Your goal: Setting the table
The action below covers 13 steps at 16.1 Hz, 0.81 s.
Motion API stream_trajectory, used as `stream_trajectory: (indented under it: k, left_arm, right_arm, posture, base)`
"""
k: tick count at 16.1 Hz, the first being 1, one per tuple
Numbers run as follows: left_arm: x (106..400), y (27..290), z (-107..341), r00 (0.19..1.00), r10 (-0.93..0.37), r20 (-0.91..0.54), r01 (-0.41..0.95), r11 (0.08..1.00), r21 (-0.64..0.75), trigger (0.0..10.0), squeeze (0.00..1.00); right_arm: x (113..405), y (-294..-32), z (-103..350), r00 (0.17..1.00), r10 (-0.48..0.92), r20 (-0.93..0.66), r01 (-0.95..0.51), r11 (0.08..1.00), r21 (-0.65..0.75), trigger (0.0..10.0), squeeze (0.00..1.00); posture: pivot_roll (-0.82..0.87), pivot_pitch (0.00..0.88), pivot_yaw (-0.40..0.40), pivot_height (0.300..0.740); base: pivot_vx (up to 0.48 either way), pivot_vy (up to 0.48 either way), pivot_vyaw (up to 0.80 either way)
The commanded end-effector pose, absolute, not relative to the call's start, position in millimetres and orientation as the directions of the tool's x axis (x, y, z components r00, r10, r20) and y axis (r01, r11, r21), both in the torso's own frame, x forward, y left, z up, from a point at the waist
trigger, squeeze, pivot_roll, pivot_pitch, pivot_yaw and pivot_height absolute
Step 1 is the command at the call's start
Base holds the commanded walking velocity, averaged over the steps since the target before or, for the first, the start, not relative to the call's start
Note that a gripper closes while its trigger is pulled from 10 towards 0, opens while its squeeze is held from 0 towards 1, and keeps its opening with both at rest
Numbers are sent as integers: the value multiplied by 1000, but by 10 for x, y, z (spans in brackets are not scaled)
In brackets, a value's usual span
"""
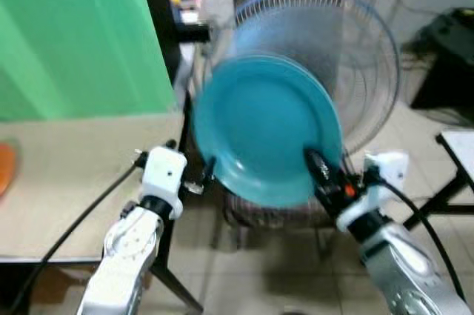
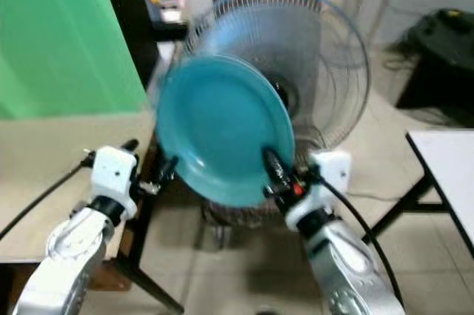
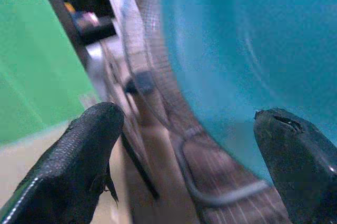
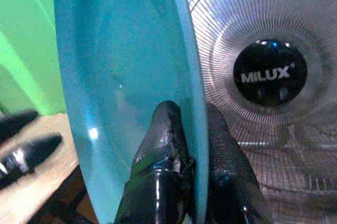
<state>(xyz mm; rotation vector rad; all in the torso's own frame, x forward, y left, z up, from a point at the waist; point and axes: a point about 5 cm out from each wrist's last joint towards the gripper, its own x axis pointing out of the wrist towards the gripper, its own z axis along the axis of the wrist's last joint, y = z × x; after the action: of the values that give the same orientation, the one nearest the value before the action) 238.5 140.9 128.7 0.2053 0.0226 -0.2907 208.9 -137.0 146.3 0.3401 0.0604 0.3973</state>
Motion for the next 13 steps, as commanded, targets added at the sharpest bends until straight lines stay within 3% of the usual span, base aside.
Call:
stream_trajectory:
  k: [1,13]
  left_arm:
    - [2395,1475,1297,965,-256,-49,261,939,223,10000,0]
    - [2518,1508,1346,976,-219,-15,217,954,207,10000,0]
  right_arm:
    - [2098,-1291,1569,907,416,65,-412,847,336,10000,0]
    - [2204,-1418,1587,958,279,57,-283,907,313,10000,0]
  posture:
    - [-21,0,53,740]
    - [-34,0,59,740]
  base:
    - [0,0,-800]
    - [0,21,-800]
